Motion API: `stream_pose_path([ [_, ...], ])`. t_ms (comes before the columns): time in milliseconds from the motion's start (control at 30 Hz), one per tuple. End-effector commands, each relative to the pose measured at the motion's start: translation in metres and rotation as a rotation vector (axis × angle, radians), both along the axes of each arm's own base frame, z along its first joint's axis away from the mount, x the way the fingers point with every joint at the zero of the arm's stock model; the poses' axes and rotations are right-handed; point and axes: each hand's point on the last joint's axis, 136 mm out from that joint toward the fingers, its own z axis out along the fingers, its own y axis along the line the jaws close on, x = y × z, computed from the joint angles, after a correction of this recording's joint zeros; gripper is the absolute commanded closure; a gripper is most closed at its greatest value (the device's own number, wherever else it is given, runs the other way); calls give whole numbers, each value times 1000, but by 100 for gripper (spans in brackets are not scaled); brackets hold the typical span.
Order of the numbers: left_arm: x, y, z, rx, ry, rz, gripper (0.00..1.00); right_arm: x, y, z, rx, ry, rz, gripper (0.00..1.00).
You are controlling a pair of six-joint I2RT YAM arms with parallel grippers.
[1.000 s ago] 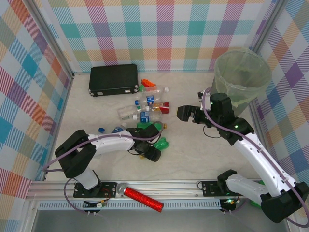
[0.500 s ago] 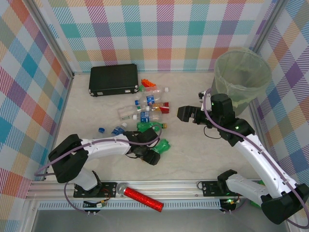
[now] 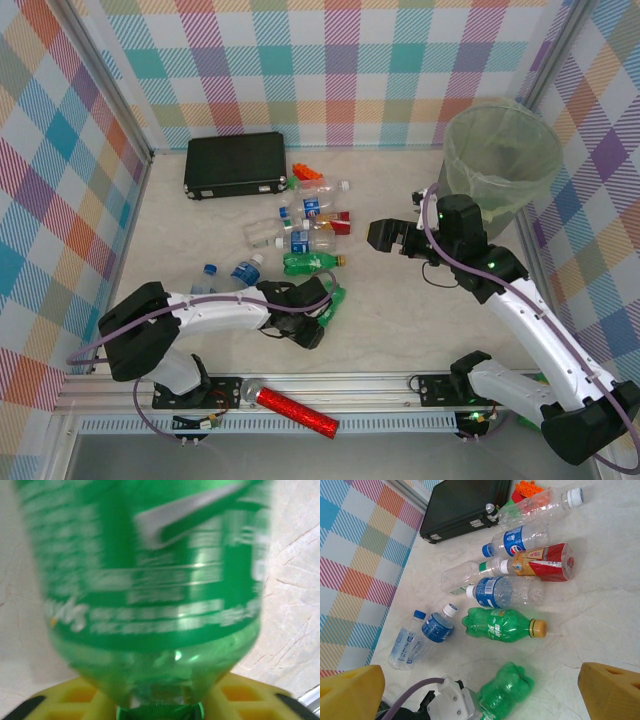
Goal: Put the plastic bottles in the bin
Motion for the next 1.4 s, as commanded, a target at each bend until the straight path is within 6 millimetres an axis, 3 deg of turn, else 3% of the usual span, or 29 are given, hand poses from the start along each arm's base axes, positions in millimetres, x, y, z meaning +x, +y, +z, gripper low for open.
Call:
stream_pose_path([
  [0,-1,4,-1,10,-15,7,72,-5,3,7,28,-16,17,1],
  [133,4,-1,16,-32,-62,12,80,-6,5,6,42,-2,17,1],
  [267,12,-10,42,-103,-135,20,79,-6,7,8,61,5,21,1],
  [467,24,-29,98,-234,-263,8,79,-14,29,20,186,21,123,1],
  [567,31,-38,126,-300,-325,6,79,-12,37,20,225,60,145,7],
  [800,45,-56,184,-429,-434,3,79,-9,50,17,282,125,180,7],
  [1067,48,-74,215,-508,-462,-28,78,-11,62,14,334,185,239,11],
  [1267,48,-82,228,-549,-463,-38,78,-14,68,14,358,226,269,21],
  [1367,48,-83,228,-547,-460,-40,77,-15,68,18,368,218,279,32],
])
